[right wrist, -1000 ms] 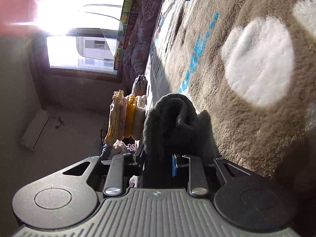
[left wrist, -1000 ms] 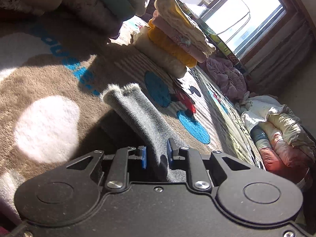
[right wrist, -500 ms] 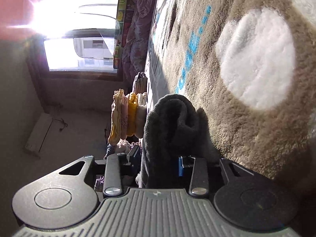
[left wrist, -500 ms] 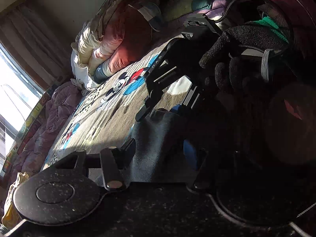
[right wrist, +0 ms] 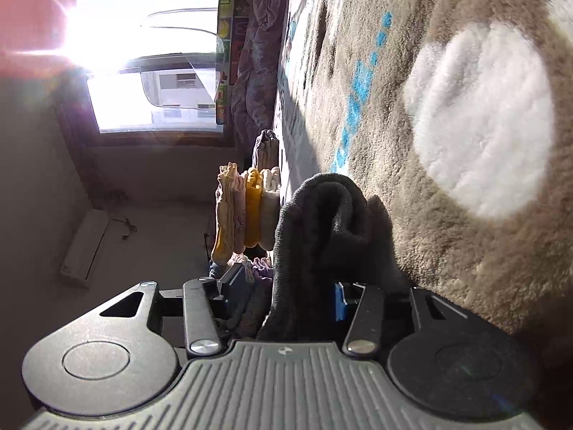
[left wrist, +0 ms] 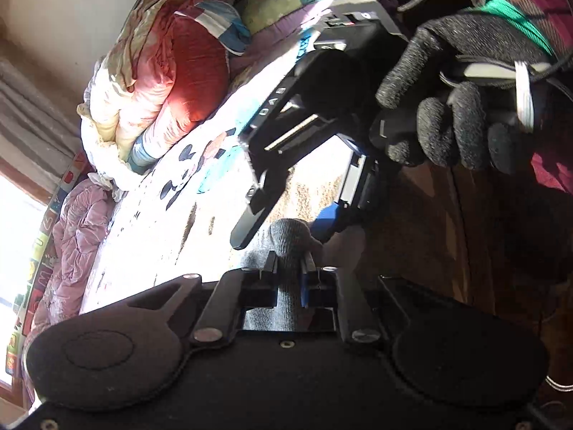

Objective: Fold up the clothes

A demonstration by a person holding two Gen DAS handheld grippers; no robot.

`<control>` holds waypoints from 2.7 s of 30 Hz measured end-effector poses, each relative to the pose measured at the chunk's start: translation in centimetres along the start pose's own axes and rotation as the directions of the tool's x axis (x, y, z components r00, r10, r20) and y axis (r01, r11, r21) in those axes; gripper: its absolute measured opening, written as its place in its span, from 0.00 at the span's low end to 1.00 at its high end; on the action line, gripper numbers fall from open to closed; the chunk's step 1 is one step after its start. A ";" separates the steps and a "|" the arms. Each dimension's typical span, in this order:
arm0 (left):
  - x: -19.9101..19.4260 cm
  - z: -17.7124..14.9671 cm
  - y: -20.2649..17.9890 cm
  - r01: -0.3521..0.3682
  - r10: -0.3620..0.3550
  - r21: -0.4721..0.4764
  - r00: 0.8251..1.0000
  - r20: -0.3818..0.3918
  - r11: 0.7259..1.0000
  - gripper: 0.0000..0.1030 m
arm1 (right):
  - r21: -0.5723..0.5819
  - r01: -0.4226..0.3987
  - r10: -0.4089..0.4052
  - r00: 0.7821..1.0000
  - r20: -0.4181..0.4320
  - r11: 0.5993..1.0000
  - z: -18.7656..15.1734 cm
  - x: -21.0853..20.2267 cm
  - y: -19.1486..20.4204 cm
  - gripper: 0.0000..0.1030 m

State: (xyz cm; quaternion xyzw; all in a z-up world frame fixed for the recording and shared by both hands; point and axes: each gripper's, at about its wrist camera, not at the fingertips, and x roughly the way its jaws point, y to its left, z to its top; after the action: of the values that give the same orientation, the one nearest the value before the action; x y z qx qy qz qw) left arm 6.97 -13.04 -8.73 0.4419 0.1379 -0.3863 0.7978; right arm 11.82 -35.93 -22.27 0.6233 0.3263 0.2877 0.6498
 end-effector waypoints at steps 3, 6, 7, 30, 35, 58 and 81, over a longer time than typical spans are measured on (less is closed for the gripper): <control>0.8 0.1 2.8 -0.064 0.065 -0.054 0.998 0.007 0.996 0.07 | 0.043 -0.052 0.052 0.998 0.019 0.998 0.4 0.0 -0.1 0.65; 1.7 0.4 5.0 -0.090 0.092 -0.087 0.996 0.011 0.992 0.07 | 0.079 -0.088 0.086 0.996 0.027 0.993 0.8 0.2 -0.2 0.69; 2.1 0.6 5.6 -0.094 0.095 -0.091 0.995 0.011 0.991 0.07 | 0.078 -0.084 0.082 0.996 0.026 0.993 0.8 0.3 -0.1 0.69; 8.5 0.7 14.0 0.198 -0.204 -0.205 0.979 -0.008 0.958 0.07 | -0.511 0.136 -0.190 0.980 -0.055 0.849 2.4 5.6 7.8 0.32; 9.0 0.8 14.2 0.197 -0.202 -0.182 0.979 -0.011 0.963 0.07 | -0.542 0.224 -0.302 0.951 -0.059 0.810 3.9 8.4 7.4 0.21; 9.0 0.8 13.6 0.226 -0.231 -0.205 0.973 -0.002 0.952 0.07 | -0.617 0.362 -0.394 0.915 0.091 0.698 4.9 10.3 6.8 0.00; 5.3 -1.7 2.4 0.002 0.037 -0.594 0.998 0.053 0.804 0.07 | -0.127 0.084 -0.075 0.994 0.074 0.988 7.9 1.2 0.5 0.29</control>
State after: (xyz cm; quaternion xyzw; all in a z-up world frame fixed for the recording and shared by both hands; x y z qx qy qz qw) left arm 12.44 -13.55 -11.26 0.1595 0.2230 -0.3299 0.9033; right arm 18.73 -39.90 -21.80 0.5756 0.3087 0.2604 0.7111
